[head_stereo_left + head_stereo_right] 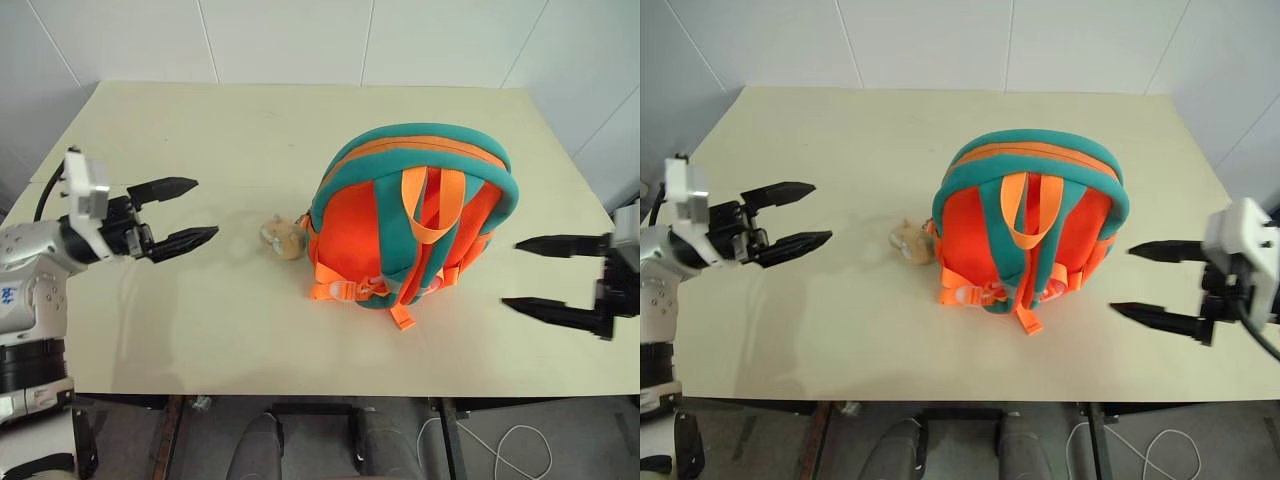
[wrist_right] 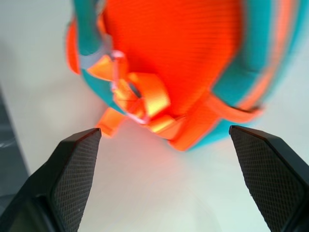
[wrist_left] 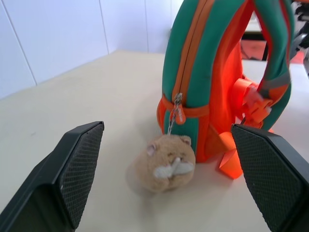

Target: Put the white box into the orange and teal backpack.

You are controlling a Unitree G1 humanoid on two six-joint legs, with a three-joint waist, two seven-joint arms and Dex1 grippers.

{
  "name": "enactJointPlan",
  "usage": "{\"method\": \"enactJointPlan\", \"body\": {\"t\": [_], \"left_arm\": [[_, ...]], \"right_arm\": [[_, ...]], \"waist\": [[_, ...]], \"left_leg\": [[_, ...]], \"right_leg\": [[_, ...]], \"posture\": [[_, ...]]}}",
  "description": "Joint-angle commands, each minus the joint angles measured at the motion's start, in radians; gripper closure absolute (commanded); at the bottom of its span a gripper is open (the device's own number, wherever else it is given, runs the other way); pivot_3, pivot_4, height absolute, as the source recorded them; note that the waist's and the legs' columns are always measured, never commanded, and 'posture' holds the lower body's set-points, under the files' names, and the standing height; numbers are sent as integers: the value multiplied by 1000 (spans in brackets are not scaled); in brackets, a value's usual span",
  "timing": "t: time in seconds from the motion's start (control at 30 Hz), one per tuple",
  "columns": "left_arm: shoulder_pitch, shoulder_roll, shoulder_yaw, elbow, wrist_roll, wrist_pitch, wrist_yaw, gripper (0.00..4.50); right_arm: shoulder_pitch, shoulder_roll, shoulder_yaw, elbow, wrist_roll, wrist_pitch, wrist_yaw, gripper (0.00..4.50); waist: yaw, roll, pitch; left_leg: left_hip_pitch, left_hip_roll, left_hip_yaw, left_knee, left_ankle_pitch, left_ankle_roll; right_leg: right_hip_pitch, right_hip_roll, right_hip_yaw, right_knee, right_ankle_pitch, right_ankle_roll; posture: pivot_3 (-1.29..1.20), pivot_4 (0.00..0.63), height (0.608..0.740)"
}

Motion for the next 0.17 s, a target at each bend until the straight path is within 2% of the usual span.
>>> {"method": "enactJointPlan", "body": {"t": [0.03,0.1,0.13,0.17], "left_arm": [[14,15,37,35,-5,-70,-10,0],[23,27,40,61,7,-95,-8,0],[35,35,51,76,6,-105,-10,0],[45,40,57,87,4,-113,-12,0]], "right_arm": [[9,44,-56,70,-14,-73,21,16],[13,51,-59,88,-14,-92,36,16],[-2,59,-43,90,-15,-103,23,16],[-12,65,-31,92,-15,-111,13,16]], "waist": [[-2,0,0],[-5,0,0],[-7,0,0],[-7,0,0]], "left_leg": [[2,0,0,0,0,0],[10,0,3,-2,0,0],[14,1,3,-3,0,0],[15,1,4,-4,0,0]], "right_leg": [[2,0,0,-1,0,-2],[10,0,1,-4,-3,-7],[14,0,1,-7,-7,-16],[15,0,2,-8,-6,-17]], "posture": [[0,150,740],[0,150,740],[0,150,740],[0,150,740]]}}
